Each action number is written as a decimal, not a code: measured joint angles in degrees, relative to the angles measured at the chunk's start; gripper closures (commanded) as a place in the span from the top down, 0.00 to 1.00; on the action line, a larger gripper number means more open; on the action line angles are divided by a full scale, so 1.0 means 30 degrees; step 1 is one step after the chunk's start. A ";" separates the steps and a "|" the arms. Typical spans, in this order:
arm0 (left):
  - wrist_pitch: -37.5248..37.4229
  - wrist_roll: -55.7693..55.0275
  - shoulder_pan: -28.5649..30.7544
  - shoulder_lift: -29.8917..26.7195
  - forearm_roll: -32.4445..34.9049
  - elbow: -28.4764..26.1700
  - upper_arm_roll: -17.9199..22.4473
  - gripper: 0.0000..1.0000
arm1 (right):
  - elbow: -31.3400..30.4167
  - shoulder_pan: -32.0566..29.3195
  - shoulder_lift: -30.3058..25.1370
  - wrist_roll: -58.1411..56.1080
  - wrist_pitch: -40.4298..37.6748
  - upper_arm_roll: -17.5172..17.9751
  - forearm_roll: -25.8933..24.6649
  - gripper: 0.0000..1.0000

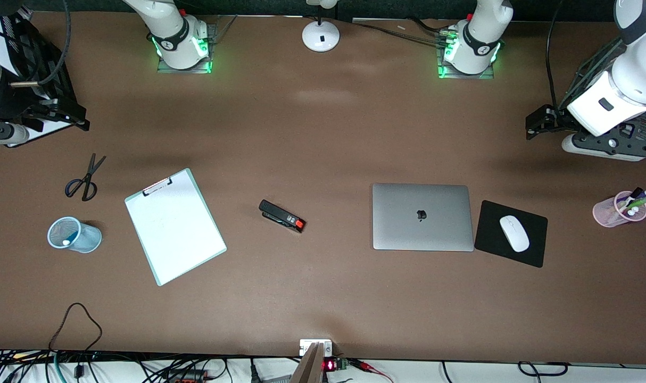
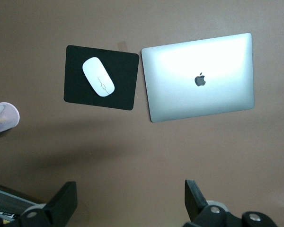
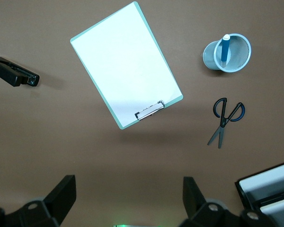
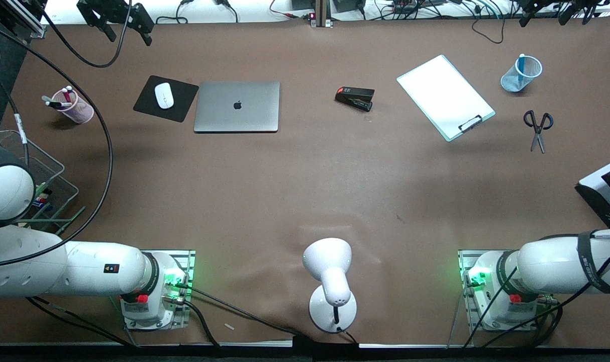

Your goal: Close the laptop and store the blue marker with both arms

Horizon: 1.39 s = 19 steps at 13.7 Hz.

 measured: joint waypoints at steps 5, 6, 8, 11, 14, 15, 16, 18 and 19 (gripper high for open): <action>0.0000 0.0000 0.0000 0.0000 0.0000 0.0000 0.0000 1.00 | -0.0053 -0.0001 -0.0219 0.0026 0.0087 0.0000 -0.0002 1.00; 0.0000 0.0000 0.0000 0.0000 0.0000 0.0000 0.0000 1.00 | -0.0053 -0.0001 -0.0229 0.0035 0.0186 0.0000 -0.0002 1.00; 0.0000 0.0000 0.0000 0.0000 0.0000 0.0000 0.0000 1.00 | -0.0054 -0.0001 -0.0228 0.0040 0.0335 0.0000 -0.0002 1.00; 0.0000 0.0000 0.0000 0.0000 0.0000 0.0000 0.0000 1.00 | -0.0110 -0.0001 -0.0229 0.0043 0.0340 0.0000 -0.0002 1.00; 0.0000 0.0000 0.0000 0.0000 0.0000 0.0000 0.0000 1.00 | -0.0245 0.0000 -0.0228 0.0046 0.0337 0.0001 -0.0002 1.00; 0.0000 0.0000 0.0000 0.0000 0.0000 0.0000 0.0000 1.00 | -0.0258 0.0007 -0.0228 0.0108 0.0336 0.0009 -0.0002 1.00; 0.0000 0.0000 0.0000 0.0000 0.0000 0.0000 0.0000 1.00 | -0.0265 0.0031 -0.0228 0.0296 0.0336 0.0024 -0.0002 1.00; 0.0000 -0.0001 0.0000 0.0000 0.0000 0.0000 0.0000 1.00 | -0.0277 0.0093 -0.0227 0.0632 0.0336 0.0070 -0.0002 1.00; 0.0000 -0.0001 0.0000 0.0000 0.0000 0.0000 0.0000 1.00 | -0.0283 0.0130 -0.0227 0.0692 0.0336 0.0070 -0.0002 1.00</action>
